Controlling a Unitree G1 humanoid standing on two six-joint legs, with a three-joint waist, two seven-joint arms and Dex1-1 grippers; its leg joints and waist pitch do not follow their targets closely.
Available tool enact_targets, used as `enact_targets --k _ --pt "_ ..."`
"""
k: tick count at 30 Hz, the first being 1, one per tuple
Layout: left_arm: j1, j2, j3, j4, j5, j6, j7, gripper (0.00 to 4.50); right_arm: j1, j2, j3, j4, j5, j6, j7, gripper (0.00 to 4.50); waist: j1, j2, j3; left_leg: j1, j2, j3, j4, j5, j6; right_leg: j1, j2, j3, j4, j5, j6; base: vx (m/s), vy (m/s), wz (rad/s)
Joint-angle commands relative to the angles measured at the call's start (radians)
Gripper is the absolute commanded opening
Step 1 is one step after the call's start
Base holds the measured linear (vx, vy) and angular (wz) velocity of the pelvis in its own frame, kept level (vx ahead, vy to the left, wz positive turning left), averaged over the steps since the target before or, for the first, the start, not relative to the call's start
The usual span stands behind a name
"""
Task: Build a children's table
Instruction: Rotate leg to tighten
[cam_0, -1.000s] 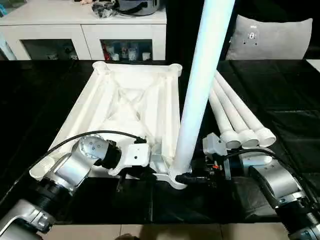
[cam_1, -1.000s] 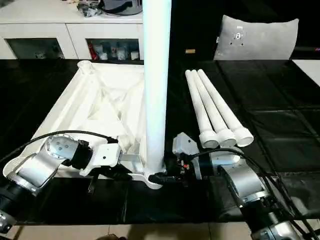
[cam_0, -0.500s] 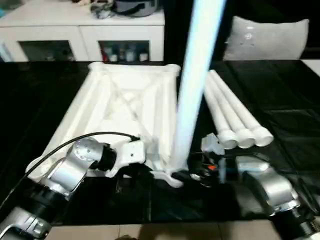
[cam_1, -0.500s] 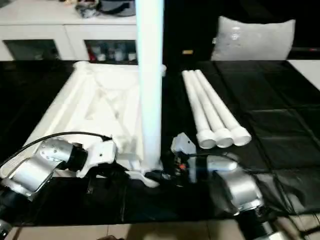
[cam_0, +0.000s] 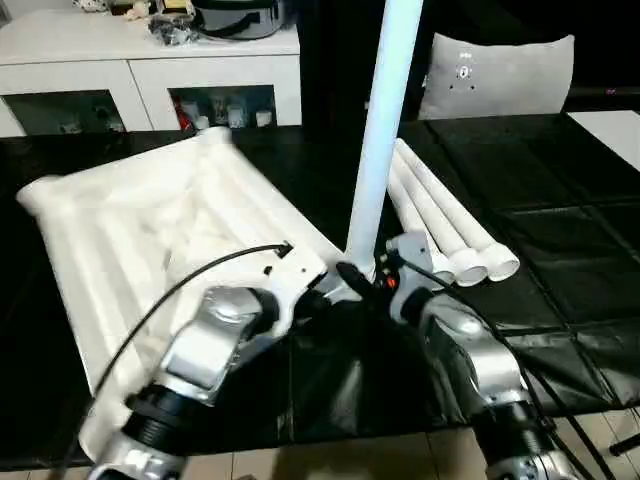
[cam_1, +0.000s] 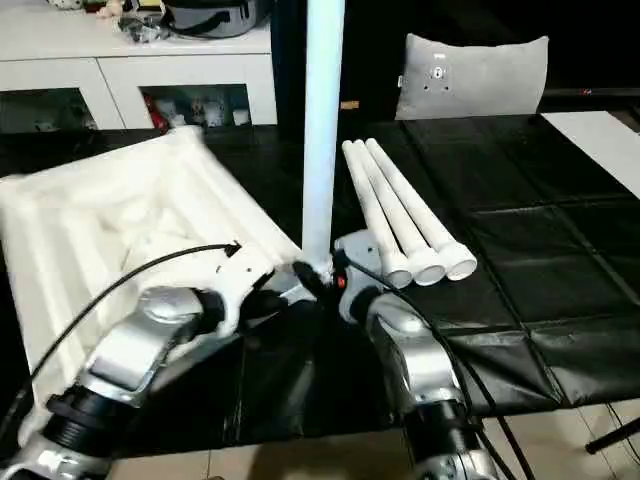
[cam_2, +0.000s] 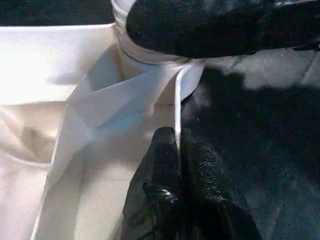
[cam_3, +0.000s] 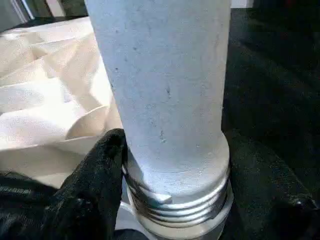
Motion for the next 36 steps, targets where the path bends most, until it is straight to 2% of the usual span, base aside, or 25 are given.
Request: enact_targets --k 1,3,4,5,7,8,10,11,12,14,15,16,18,22,24,25,26,29,30,32,33,35,36 --pt "-0.055 -0.042 -0.036 -0.033 -0.012 -0.017 0.015 0.0 0.021 0.075 0.079 0.03 0.029 0.029 0.054 3.23 0.008 -0.003 -0.057 0.015 0.057 -0.032 -0.073 -0.243 0.018 0.02 -0.082 0.047 -0.096 -0.17 -0.196 0.0 0.0 0.0" --pt "-0.052 -0.021 -0.044 -0.033 0.0 -0.033 0.003 0.0 0.028 0.074 0.061 0.021 0.034 0.023 0.054 3.37 0.009 -0.003 -0.057 0.014 0.057 -0.031 -0.073 -0.224 0.028 0.022 -0.082 0.046 -0.094 -0.133 -0.204 0.0 0.0 0.0" --pt "-0.05 0.004 -0.044 -0.026 0.007 -0.052 -0.012 0.0 0.036 0.06 0.044 0.008 0.038 0.005 0.059 3.44 0.01 0.005 -0.054 0.016 0.058 -0.033 -0.076 -0.249 0.027 0.02 -0.084 0.046 -0.096 -0.162 -0.201 0.0 0.0 0.0" --pt "-0.05 0.004 -0.044 -0.026 0.007 -0.052 -0.012 0.0 0.036 0.06 0.044 0.008 0.038 0.005 0.059 3.44 0.008 0.003 -0.054 0.017 0.058 -0.033 -0.077 -0.261 0.022 0.02 -0.083 0.045 -0.099 -0.177 -0.199 0.0 0.0 0.0" --pt "-0.051 0.021 -0.037 -0.018 0.007 -0.058 -0.019 0.0 0.043 0.036 0.041 -0.003 0.031 -0.018 0.069 3.81 0.008 0.002 -0.052 0.019 0.06 -0.033 -0.079 -0.285 0.01 0.018 -0.083 0.045 -0.1 -0.202 -0.196 0.0 0.0 0.0" --pt "-0.052 0.035 -0.038 -0.012 0.006 -0.071 -0.029 0.0 0.048 0.018 0.042 -0.011 0.031 -0.031 0.083 3.81 0.008 0.005 -0.052 0.02 0.059 -0.034 -0.08 -0.298 0.005 0.018 -0.082 0.045 -0.101 -0.214 -0.191 0.0 0.0 0.0" --pt "-0.052 0.061 -0.043 0.0 0.004 -0.097 -0.053 0.0 0.061 -0.019 0.042 -0.034 0.038 -0.054 0.124 3.92 0.009 0.002 -0.053 0.019 0.06 -0.034 -0.08 -0.29 0.006 0.02 -0.082 0.047 -0.1 -0.2 -0.188 0.0 0.0 0.0" --pt "-0.051 0.084 -0.048 0.007 0.001 -0.12 -0.082 0.0 0.073 -0.053 0.042 -0.056 0.046 -0.07 0.171 4.07 0.011 0.005 -0.054 0.019 0.06 -0.033 -0.079 -0.28 0.009 0.02 -0.082 0.047 -0.099 -0.184 -0.19 0.0 0.0 0.0" --pt "-0.049 0.099 -0.052 0.011 -0.001 -0.135 -0.1 0.0 0.081 -0.073 0.04 -0.071 0.05 -0.08 0.203 4.07 0.014 0.003 -0.054 0.017 0.059 -0.034 -0.079 -0.274 0.014 0.022 -0.083 0.047 -0.101 -0.18 -0.187 0.0 0.0 0.0" --pt "-0.045 0.127 -0.062 0.015 -0.005 -0.165 -0.14 0.0 0.093 -0.11 0.037 -0.097 0.063 -0.088 0.261 4.29 0.026 0.007 -0.056 0.018 0.061 -0.031 -0.077 -0.253 0.027 0.024 -0.083 0.047 -0.098 -0.138 -0.187 0.0 0.0 0.0" --pt "-0.044 0.143 -0.069 0.017 -0.008 -0.182 -0.164 0.0 0.096 -0.131 0.037 -0.105 0.067 -0.092 0.29 4.36 0.027 0.006 -0.057 0.018 0.062 -0.031 -0.077 -0.247 0.028 0.024 -0.082 0.047 -0.095 -0.122 -0.192 0.0 0.0 0.0" --pt "-0.044 0.163 -0.079 0.019 -0.008 -0.198 -0.188 0.0 0.099 -0.154 0.039 -0.113 0.071 -0.097 0.324 4.44 0.028 0.01 -0.057 0.018 0.062 -0.032 -0.077 -0.24 0.031 0.024 -0.083 0.046 -0.093 -0.104 -0.201 0.0 0.0 0.0" --pt "-0.041 0.209 -0.103 0.023 -0.012 -0.255 -0.256 0.0 0.095 -0.209 0.05 -0.11 0.058 -0.116 0.38 4.44 0.029 0.01 -0.057 0.02 0.063 -0.033 -0.078 -0.249 0.031 0.024 -0.081 0.044 -0.093 -0.107 -0.207 0.0 0.0 0.0" --pt "-0.034 0.273 -0.13 0.028 -0.039 -0.342 -0.387 0.0 0.09 -0.288 0.081 -0.136 0.085 -0.136 0.531 4.44 0.037 0.009 -0.058 0.022 0.064 -0.03 -0.076 -0.245 0.04 0.025 -0.083 0.043 -0.089 -0.079 -0.224 0.0 0.0 0.0" --pt "-0.033 0.297 -0.143 0.031 -0.046 -0.375 -0.435 0.0 0.087 -0.315 0.101 -0.146 0.091 -0.136 0.585 4.44 0.04 0.009 -0.058 0.021 0.065 -0.03 -0.075 -0.239 0.044 0.027 -0.083 0.043 -0.088 -0.071 -0.224 0.0 0.0 0.0" --pt "-0.034 0.316 -0.154 0.036 -0.047 -0.402 -0.469 0.0 0.08 -0.33 0.11 -0.145 0.094 -0.129 0.619 4.44 0.043 0.005 -0.058 0.023 0.066 -0.029 -0.075 -0.232 0.047 0.026 -0.083 0.043 -0.087 -0.065 -0.228 0.0 0.0 0.0" --pt "-0.034 0.316 -0.154 0.036 -0.047 -0.402 -0.469 0.0 0.08 -0.33 0.11 -0.145 0.094 -0.129 0.619 4.44 0.048 0.007 -0.058 0.023 0.066 -0.029 -0.075 -0.228 0.049 0.026 -0.085 0.044 -0.086 -0.065 -0.233 0.0 0.0 0.0" --pt "-0.041 0.359 -0.178 0.057 -0.048 -0.456 -0.54 0.0 0.053 -0.361 0.132 -0.127 0.095 -0.134 0.692 4.44 0.051 0.005 -0.057 0.023 0.066 -0.028 -0.076 -0.23 0.048 0.025 -0.084 0.043 -0.086 -0.08 -0.234 0.0 0.0 0.0" --pt "-0.048 0.38 -0.189 0.074 -0.044 -0.49 -0.573 0.0 0.029 -0.369 0.143 -0.102 0.094 -0.141 0.723 4.28 0.052 0.002 -0.057 0.025 0.067 -0.028 -0.075 -0.24 0.044 0.024 -0.084 0.043 -0.087 -0.097 -0.234 0.0 0.0 0.0" --pt "-0.056 0.391 -0.194 0.09 -0.035 -0.514 -0.592 0.0 0.012 -0.374 0.149 -0.088 0.095 -0.142 0.75 4.17 0.053 0.005 -0.056 0.025 0.067 -0.028 -0.077 -0.249 0.034 0.023 -0.085 0.043 -0.086 -0.122 -0.233 0.0 0.0 0.0" --pt "-0.058 0.401 -0.198 0.099 -0.03 -0.532 -0.606 0.0 0.002 -0.377 0.157 -0.084 0.097 -0.139 0.77 4.09 0.051 -0.003 -0.056 0.025 0.067 -0.027 -0.076 -0.249 0.034 0.023 -0.085 0.044 -0.087 -0.122 -0.234 0.0 0.0 0.0" --pt "-0.064 0.411 -0.203 0.112 -0.024 -0.554 -0.619 0.0 -0.008 -0.382 0.168 -0.081 0.097 -0.136 0.796 3.79 0.052 -0.001 -0.058 0.024 0.068 -0.028 -0.076 -0.231 0.034 0.025 -0.087 0.044 -0.082 -0.106 -0.234 0.0 0.0 0.0" --pt "-0.065 0.412 -0.203 0.114 -0.023 -0.557 -0.622 0.0 -0.01 -0.382 0.17 -0.08 0.097 -0.135 0.8 3.79 0.051 -0.004 -0.059 0.023 0.067 -0.026 -0.074 -0.218 0.039 0.026 -0.086 0.044 -0.081 -0.085 -0.238 0.0 0.0 0.0"
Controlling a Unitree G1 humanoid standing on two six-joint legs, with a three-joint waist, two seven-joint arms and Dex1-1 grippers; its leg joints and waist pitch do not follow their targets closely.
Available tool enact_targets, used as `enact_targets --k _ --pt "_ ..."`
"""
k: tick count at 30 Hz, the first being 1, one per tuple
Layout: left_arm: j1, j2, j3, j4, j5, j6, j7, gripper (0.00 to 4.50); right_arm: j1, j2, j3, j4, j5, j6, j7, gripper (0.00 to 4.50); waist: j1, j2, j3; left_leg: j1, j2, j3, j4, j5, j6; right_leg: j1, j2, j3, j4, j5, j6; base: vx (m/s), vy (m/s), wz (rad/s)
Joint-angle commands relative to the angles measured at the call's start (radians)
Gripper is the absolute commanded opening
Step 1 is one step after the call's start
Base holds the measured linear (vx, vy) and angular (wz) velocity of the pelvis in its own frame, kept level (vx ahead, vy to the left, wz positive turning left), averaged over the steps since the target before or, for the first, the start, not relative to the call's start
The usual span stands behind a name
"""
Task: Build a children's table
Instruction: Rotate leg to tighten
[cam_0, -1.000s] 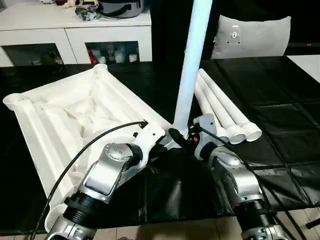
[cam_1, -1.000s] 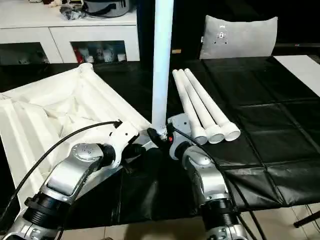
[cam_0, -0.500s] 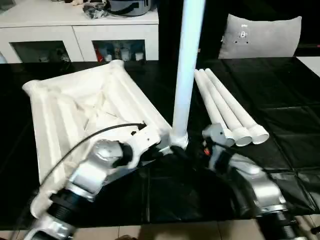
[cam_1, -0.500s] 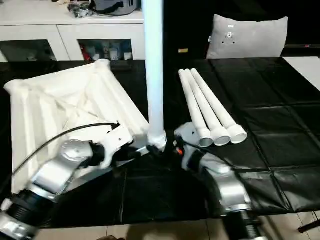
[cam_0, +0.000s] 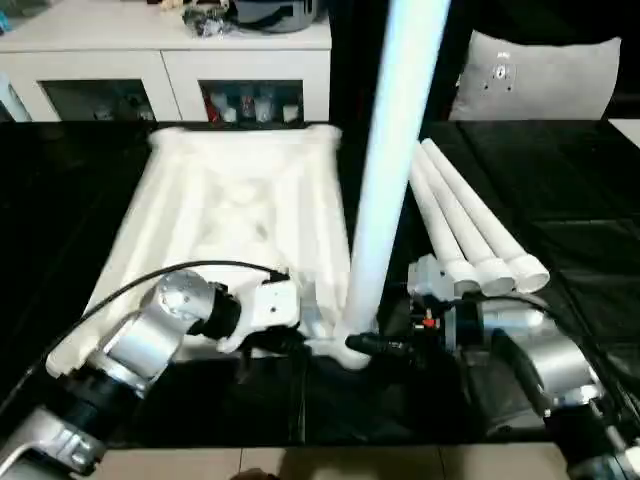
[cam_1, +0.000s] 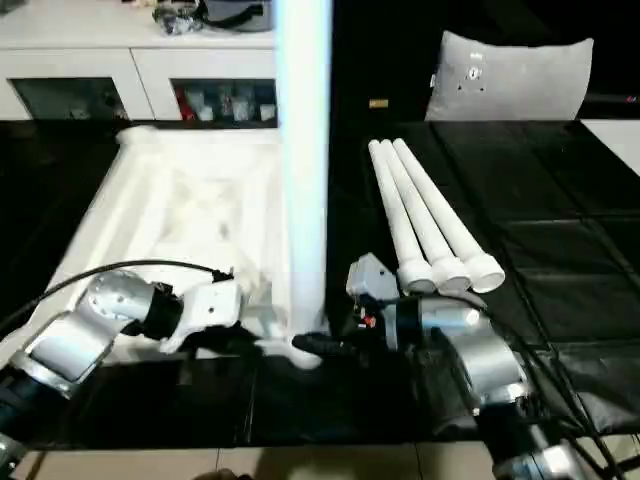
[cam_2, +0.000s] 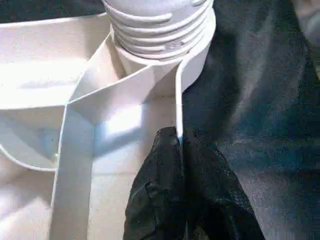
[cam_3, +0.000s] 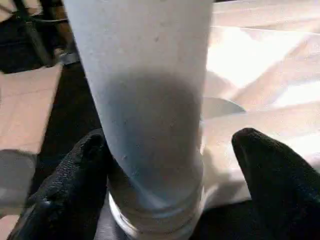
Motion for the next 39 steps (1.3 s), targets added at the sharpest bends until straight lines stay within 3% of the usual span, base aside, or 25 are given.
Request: enact_targets --k 1,4,5,13,21,22,24,26,28,29,31,32,34,39 --pt "-0.001 0.016 -0.035 0.016 0.029 -0.022 -0.028 0.0 -0.014 -0.013 0.01 0.003 0.002 -0.006 0.024 3.65 -0.002 -0.005 -0.062 0.026 0.066 -0.026 -0.069 -0.207 0.041 0.027 -0.087 0.046 -0.073 -0.074 -0.24 0.0 0.0 0.0" --pt "-0.009 0.022 -0.037 0.034 0.033 -0.042 -0.036 0.0 -0.022 -0.016 0.022 0.004 0.007 0.0 0.044 3.35 -0.002 -0.005 -0.062 0.025 0.065 -0.025 -0.067 -0.19 0.052 0.027 -0.087 0.045 -0.072 -0.055 -0.247 0.0 0.0 0.0" --pt "-0.013 0.023 -0.038 0.045 0.033 -0.053 -0.039 0.0 -0.026 -0.017 0.026 0.007 0.007 0.0 0.054 3.26 -0.002 -0.011 -0.062 0.024 0.065 -0.024 -0.066 -0.188 0.055 0.028 -0.087 0.045 -0.072 -0.061 -0.247 0.0 0.0 0.0" --pt "-0.026 0.02 -0.037 0.082 0.033 -0.088 -0.047 0.0 -0.037 -0.011 0.046 0.032 -0.013 -0.014 0.079 2.58 -0.001 -0.011 -0.059 0.026 0.065 -0.024 -0.067 -0.209 0.043 0.025 -0.088 0.046 -0.076 -0.134 -0.237 0.0 0.0 0.0" --pt "-0.023 0.02 -0.033 0.092 0.036 -0.098 -0.045 0.0 -0.033 -0.008 0.056 0.039 -0.026 -0.012 0.063 2.48 -0.001 -0.011 -0.059 0.027 0.065 -0.024 -0.068 -0.219 0.038 0.024 -0.088 0.047 -0.077 -0.154 -0.233 0.0 0.0 0.0" --pt "-0.023 0.018 -0.033 0.094 0.035 -0.098 -0.045 0.0 -0.031 -0.007 0.057 0.037 -0.025 -0.009 0.06 2.47 -0.001 -0.006 -0.059 0.027 0.066 -0.025 -0.069 -0.222 0.035 0.023 -0.087 0.047 -0.078 -0.153 -0.233 0.0 0.0 0.0" --pt "-0.023 0.017 -0.033 0.094 0.035 -0.097 -0.044 0.0 -0.027 -0.004 0.056 0.035 -0.032 -0.014 0.044 2.47 -0.001 -0.009 -0.059 0.027 0.065 -0.024 -0.069 -0.228 0.033 0.023 -0.087 0.047 -0.078 -0.153 -0.234 0.0 0.0 0.0" --pt "-0.023 0.015 -0.033 0.093 0.034 -0.096 -0.042 0.0 -0.021 0.01 0.044 0.027 -0.003 0.047 0.028 2.47 -0.002 -0.007 -0.058 0.029 0.065 -0.025 -0.071 -0.238 0.029 0.022 -0.085 0.047 -0.079 -0.167 -0.235 0.0 0.0 0.0" --pt "-0.022 0.013 -0.032 0.092 0.033 -0.094 -0.04 0.0 -0.016 0.012 0.043 0.019 0.009 0.07 0.029 3.16 -0.002 -0.006 -0.056 0.029 0.066 -0.025 -0.072 -0.254 0.024 0.022 -0.086 0.047 -0.081 -0.187 -0.233 0.0 0.0 0.0" --pt "-0.022 0.013 -0.032 0.091 0.033 -0.094 -0.04 0.0 -0.015 0.012 0.044 0.017 0.01 0.072 0.03 3.16 -0.002 -0.007 -0.056 0.03 0.066 -0.026 -0.073 -0.264 0.019 0.021 -0.087 0.048 -0.082 -0.205 -0.229 0.0 0.0 0.0" --pt "-0.022 0.012 -0.032 0.092 0.033 -0.095 -0.039 0.0 -0.012 0.012 0.046 0.014 0.008 0.07 0.028 3.24 -0.002 -0.007 -0.057 0.031 0.066 -0.026 -0.072 -0.264 0.013 0.02 -0.088 0.049 -0.083 -0.21 -0.225 0.0 0.0 0.0" --pt "-0.022 0.01 -0.032 0.094 0.032 -0.096 -0.04 0.0 -0.006 0.014 0.048 0.019 -0.018 0.03 -0.003 3.41 -0.002 -0.003 -0.058 0.029 0.066 -0.027 -0.072 -0.254 0.013 0.021 -0.088 0.049 -0.081 -0.195 -0.226 0.0 0.0 0.0" --pt "-0.023 0.01 -0.033 0.095 0.033 -0.098 -0.041 0.0 -0.003 0.015 0.05 0.025 -0.037 0.001 -0.024 3.55 -0.003 -0.005 -0.06 0.029 0.065 -0.026 -0.072 -0.243 0.01 0.021 -0.087 0.049 -0.079 -0.166 -0.228 0.0 0.0 0.0" --pt "-0.027 0.011 -0.033 0.104 0.035 -0.105 -0.045 0.0 -0.001 0.015 0.05 0.008 -0.035 0.024 -0.025 3.55 -0.004 -0.003 -0.058 0.029 0.065 -0.025 -0.072 -0.254 0.017 0.021 -0.086 0.048 -0.079 -0.161 -0.233 0.0 0.0 0.0"
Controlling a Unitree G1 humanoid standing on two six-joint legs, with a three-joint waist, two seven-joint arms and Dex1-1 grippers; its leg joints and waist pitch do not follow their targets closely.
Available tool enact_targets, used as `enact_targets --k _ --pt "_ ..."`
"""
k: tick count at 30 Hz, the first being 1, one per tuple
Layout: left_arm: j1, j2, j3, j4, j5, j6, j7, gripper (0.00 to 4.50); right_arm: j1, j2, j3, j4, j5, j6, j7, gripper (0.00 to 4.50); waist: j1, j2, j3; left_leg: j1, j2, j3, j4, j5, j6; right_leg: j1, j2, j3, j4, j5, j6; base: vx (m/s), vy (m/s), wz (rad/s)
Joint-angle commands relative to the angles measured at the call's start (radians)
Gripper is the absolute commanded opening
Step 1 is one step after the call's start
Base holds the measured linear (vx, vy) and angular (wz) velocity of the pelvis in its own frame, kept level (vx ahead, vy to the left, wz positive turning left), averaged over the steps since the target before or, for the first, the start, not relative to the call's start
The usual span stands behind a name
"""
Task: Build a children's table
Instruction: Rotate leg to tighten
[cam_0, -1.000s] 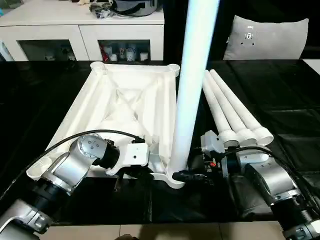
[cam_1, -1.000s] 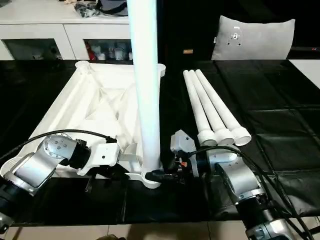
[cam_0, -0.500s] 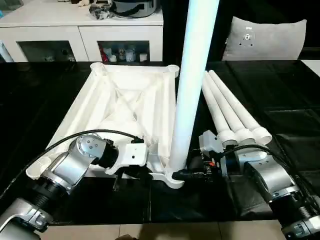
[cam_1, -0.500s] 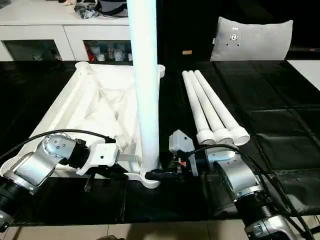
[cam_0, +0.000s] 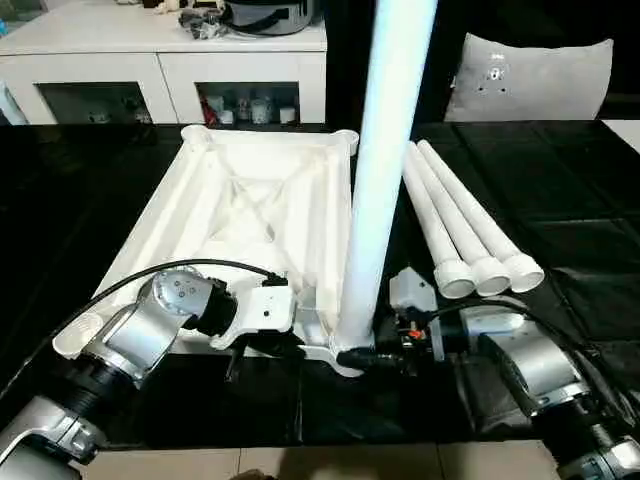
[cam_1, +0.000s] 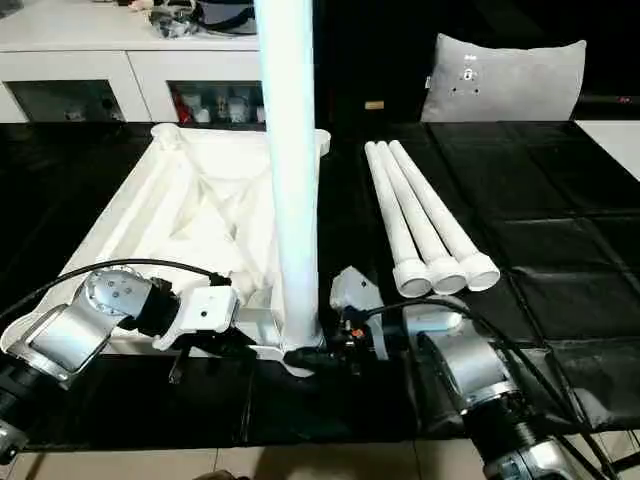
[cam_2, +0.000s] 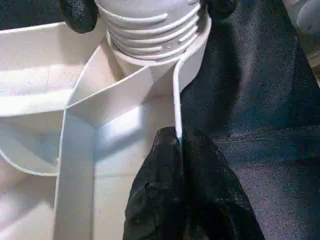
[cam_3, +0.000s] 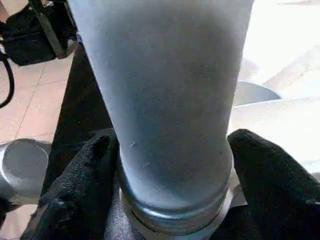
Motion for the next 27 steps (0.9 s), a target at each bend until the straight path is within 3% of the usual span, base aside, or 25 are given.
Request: enact_targets --k 1,4,10,14,15,21,23,24,25,26,27 --pt "-0.003 0.011 -0.028 0.025 0.037 -0.006 -0.018 0.0 -0.001 -0.003 0.002 -0.018 -0.005 0.006 -0.004 3.55 -0.002 -0.001 -0.056 0.026 0.065 -0.028 -0.073 -0.267 0.013 0.021 -0.087 0.048 -0.086 -0.181 -0.231 0.0 0.0 0.0" --pt "-0.004 0.011 -0.028 0.027 0.038 -0.008 -0.018 0.0 -0.001 -0.001 -0.004 -0.02 0.008 0.015 -0.005 3.55 -0.002 -0.003 -0.056 0.026 0.065 -0.028 -0.073 -0.264 0.012 0.021 -0.087 0.048 -0.086 -0.179 -0.23 0.0 0.0 0.0" --pt "-0.001 0.012 -0.028 0.025 0.036 -0.006 -0.019 0.0 0.003 0.0 -0.007 -0.027 0.023 0.022 0.008 2.95 -0.002 -0.002 -0.055 0.025 0.065 -0.028 -0.074 -0.263 0.014 0.021 -0.086 0.048 -0.085 -0.17 -0.233 0.0 0.0 0.0" --pt "0.008 0.014 -0.023 0.016 0.031 0.003 -0.016 0.0 0.017 0.002 -0.005 -0.041 0.037 0.04 0.014 2.77 -0.002 -0.001 -0.057 0.026 0.066 -0.028 -0.073 -0.262 0.012 0.02 -0.086 0.048 -0.085 -0.167 -0.233 0.0 0.0 0.0" --pt "0.008 0.014 -0.023 0.016 0.031 0.003 -0.016 0.0 0.017 0.002 -0.005 -0.041 0.037 0.04 0.014 2.75 -0.002 -0.005 -0.057 0.025 0.066 -0.027 -0.073 -0.259 0.013 0.021 -0.086 0.048 -0.085 -0.162 -0.233 0.0 0.0 0.0" --pt "0.056 0.005 0.014 -0.061 -0.003 0.115 0.034 0.0 0.066 0.048 -0.009 -0.088 0.068 0.105 -0.045 2.71 -0.002 -0.002 -0.057 0.024 0.066 -0.027 -0.074 -0.237 0.022 0.021 -0.086 0.047 -0.081 -0.127 -0.239 0.0 0.0 0.0" --pt "0.083 -0.013 0.044 -0.118 -0.018 0.208 0.09 0.0 0.084 0.102 -0.017 -0.093 0.061 0.128 -0.133 2.71 -0.004 -0.002 -0.053 0.026 0.065 -0.028 -0.077 -0.272 0.011 0.018 -0.087 0.048 -0.086 -0.182 -0.234 0.0 0.0 0.0" --pt "0.101 -0.048 0.077 -0.175 -0.031 0.31 0.16 0.0 0.084 0.166 -0.027 -0.075 0.038 0.14 -0.242 2.71 -0.008 0.002 -0.05 0.028 0.066 -0.03 -0.081 -0.301 -0.003 0.016 -0.088 0.049 -0.088 -0.228 -0.229 0.0 0.0 0.0" --pt "0.107 -0.07 0.093 -0.201 -0.036 0.361 0.198 0.0 0.079 0.199 -0.033 -0.062 0.023 0.142 -0.298 2.71 -0.021 -0.001 -0.044 0.024 0.062 -0.032 -0.084 -0.328 -0.02 0.012 -0.086 0.048 -0.09 -0.277 -0.224 0.0 0.0 0.0" --pt "0.107 -0.07 0.093 -0.201 -0.036 0.361 0.198 0.0 0.079 0.199 -0.033 -0.062 0.023 0.142 -0.298 2.7 -0.032 -0.001 -0.043 0.028 0.06 -0.036 -0.083 -0.369 -0.037 0.01 -0.089 0.048 -0.095 -0.355 -0.207 0.0 0.0 0.0" --pt "0.108 -0.11 0.114 -0.225 -0.04 0.431 0.252 0.0 0.066 0.246 -0.05 -0.035 0.017 0.153 -0.37 2.7 -0.035 -0.002 -0.043 0.026 0.059 -0.039 -0.083 -0.376 -0.041 0.011 -0.091 0.049 -0.098 -0.384 -0.195 0.0 0.0 0.0"
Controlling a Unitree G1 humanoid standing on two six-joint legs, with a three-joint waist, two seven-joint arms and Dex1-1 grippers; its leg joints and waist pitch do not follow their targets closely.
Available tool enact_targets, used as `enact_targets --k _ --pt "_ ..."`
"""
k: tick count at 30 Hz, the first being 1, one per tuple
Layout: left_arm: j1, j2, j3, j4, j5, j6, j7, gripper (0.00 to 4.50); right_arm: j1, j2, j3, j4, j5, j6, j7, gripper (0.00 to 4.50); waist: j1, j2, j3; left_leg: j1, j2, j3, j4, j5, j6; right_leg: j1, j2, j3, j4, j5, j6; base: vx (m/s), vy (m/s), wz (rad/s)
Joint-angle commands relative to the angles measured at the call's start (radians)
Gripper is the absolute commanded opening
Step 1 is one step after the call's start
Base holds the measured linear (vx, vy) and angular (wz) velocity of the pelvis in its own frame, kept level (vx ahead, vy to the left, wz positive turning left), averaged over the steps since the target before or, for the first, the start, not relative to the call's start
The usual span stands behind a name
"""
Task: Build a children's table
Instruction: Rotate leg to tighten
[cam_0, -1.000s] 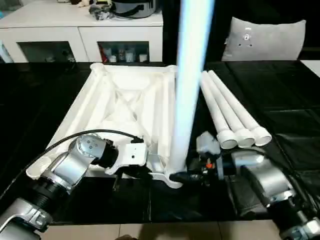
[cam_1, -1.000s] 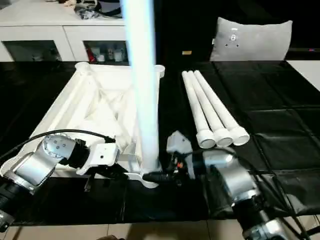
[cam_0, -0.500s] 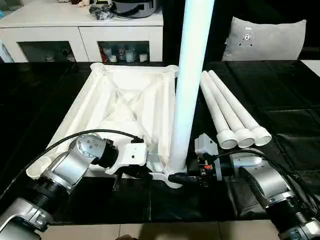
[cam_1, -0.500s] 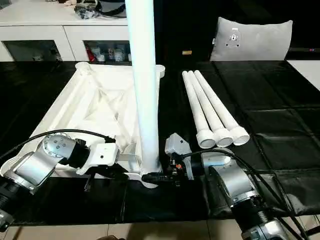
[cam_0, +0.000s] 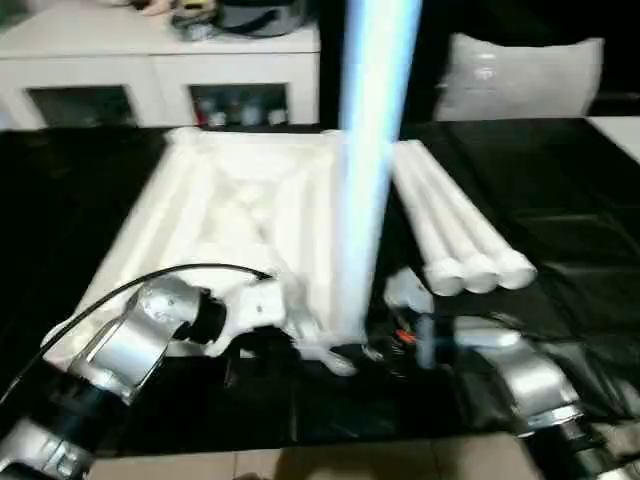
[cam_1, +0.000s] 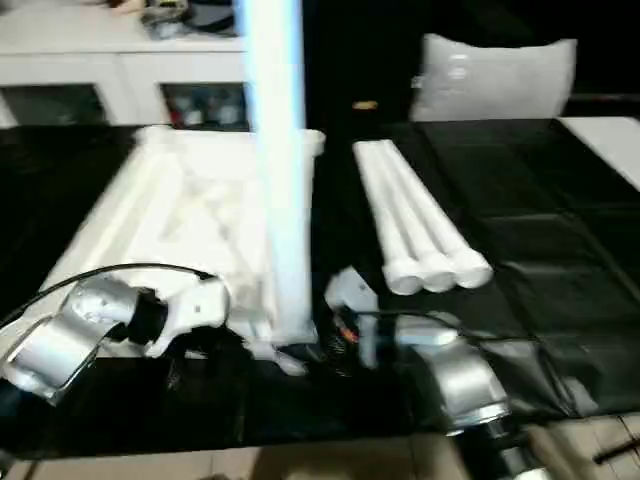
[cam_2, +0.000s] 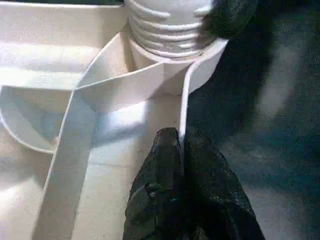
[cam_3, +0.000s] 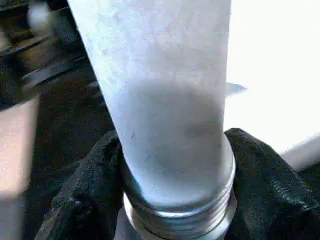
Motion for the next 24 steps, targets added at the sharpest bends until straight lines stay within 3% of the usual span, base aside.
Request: enact_targets --k 1,3,4,5,8,10,11,12,13,16,17,19,22,24 --pt "0.003 -0.11 0.022 -0.073 -0.022 0.138 0.139 0.0 -0.036 0.119 0.006 0.054 0.019 0.051 -0.148 2.7 -0.006 0.0 -0.042 0.026 0.06 -0.042 -0.083 -0.403 -0.057 0.006 -0.091 0.048 -0.104 -0.426 -0.181 0.0 0.0 0.0" --pt "0.002 -0.118 0.024 -0.076 -0.02 0.149 0.149 0.0 -0.039 0.128 0.002 0.06 0.02 0.053 -0.161 2.7 -0.01 -0.001 -0.04 0.026 0.058 -0.044 -0.083 -0.411 -0.056 0.004 -0.092 0.047 -0.107 -0.439 -0.179 0.0 0.0 0.0" --pt "-0.007 -0.181 0.04 -0.086 -0.005 0.218 0.22 0.0 -0.061 0.182 -0.024 0.095 0.025 0.062 -0.239 2.7 -0.014 -0.002 -0.042 0.024 0.057 -0.044 -0.082 -0.407 -0.048 0.004 -0.09 0.049 -0.111 -0.443 -0.163 0.0 0.0 0.0" --pt "-0.007 -0.181 0.04 -0.086 -0.005 0.218 0.22 0.0 -0.061 0.182 -0.024 0.095 0.025 0.062 -0.239 2.7 -0.016 0.0 -0.042 0.028 0.057 -0.043 -0.08 -0.407 -0.048 -0.002 -0.09 0.049 -0.113 -0.434 -0.168 0.0 0.0 0.0" --pt "-0.055 -0.341 0.061 -0.034 0.038 0.279 0.393 0.0 -0.11 0.269 -0.077 0.185 0.004 0.037 -0.409 2.7 -0.016 -0.003 -0.045 0.026 0.057 -0.038 -0.077 -0.372 -0.037 0.0 -0.088 0.052 -0.113 -0.374 -0.178 0.0 0.0 0.0" --pt "-0.083 -0.4 0.064 -0.001 0.046 0.276 0.458 0.0 -0.127 0.294 -0.101 0.224 -0.012 0.01 -0.478 2.7 -0.013 -0.004 -0.046 0.024 0.056 -0.038 -0.078 -0.362 -0.036 0.002 -0.087 0.05 -0.113 -0.355 -0.178 0.0 0.0 0.0" --pt "-0.086 -0.406 0.064 0.002 0.046 0.275 0.465 0.0 -0.129 0.296 -0.105 0.228 -0.013 0.006 -0.484 2.7 -0.012 -0.003 -0.048 0.021 0.057 -0.039 -0.079 -0.351 -0.036 0.006 -0.087 0.049 -0.11 -0.335 -0.177 0.0 0.0 0.0" --pt "-0.095 -0.417 0.064 0.008 0.045 0.271 0.479 0.0 -0.131 0.302 -0.113 0.235 -0.016 -0.005 -0.498 3.05 -0.007 -0.004 -0.055 0.015 0.058 -0.037 -0.079 -0.301 -0.019 0.014 -0.085 0.048 -0.104 -0.236 -0.182 0.0 0.0 0.0" --pt "-0.095 -0.417 0.064 0.008 0.045 0.271 0.479 0.0 -0.131 0.302 -0.113 0.235 -0.016 -0.005 -0.498 3.26 -0.006 -0.005 -0.056 0.012 0.058 -0.036 -0.078 -0.278 -0.01 0.016 -0.084 0.048 -0.102 -0.197 -0.187 0.0 0.0 0.0" --pt "-0.117 -0.412 0.046 0.031 0.057 0.25 0.484 0.0 -0.131 0.303 -0.156 0.233 -0.015 -0.031 -0.531 3.51 0.001 0.002 -0.066 0.008 0.055 -0.031 -0.068 -0.166 0.041 0.026 -0.084 0.044 -0.088 -0.02 -0.215 0.0 0.0 0.0" --pt "-0.117 -0.412 0.046 0.031 0.057 0.25 0.484 0.0 -0.131 0.303 -0.156 0.233 -0.015 -0.031 -0.531 3.51 0.002 0.0 -0.067 0.008 0.054 -0.031 -0.067 -0.145 0.048 0.028 -0.082 0.042 -0.087 0.01 -0.218 0.0 0.0 0.0" --pt "-0.127 -0.401 0.044 0.065 0.087 0.23 0.483 0.0 -0.125 0.281 -0.166 0.232 -0.052 -0.078 -0.555 3.86 0.009 0.007 -0.071 0.007 0.056 -0.03 -0.062 -0.101 0.07 0.03 -0.084 0.04 -0.079 0.086 -0.231 0.0 0.0 0.0" --pt "-0.136 -0.395 0.046 0.094 0.093 0.216 0.494 0.0 -0.105 0.261 -0.162 0.201 -0.05 -0.092 -0.538 3.99 0.017 0.006 -0.072 0.008 0.059 -0.029 -0.06 -0.093 0.079 0.028 -0.084 0.039 -0.077 0.109 -0.235 0.0 0.0 0.0" --pt "-0.144 -0.387 0.047 0.114 0.098 0.206 0.501 0.0 -0.069 0.245 -0.169 0.134 -0.031 -0.085 -0.514 4.3 0.023 0.004 -0.067 0.011 0.061 -0.028 -0.064 -0.136 0.07 0.027 -0.084 0.039 -0.082 0.056 -0.23 0.0 0.0 0.0"
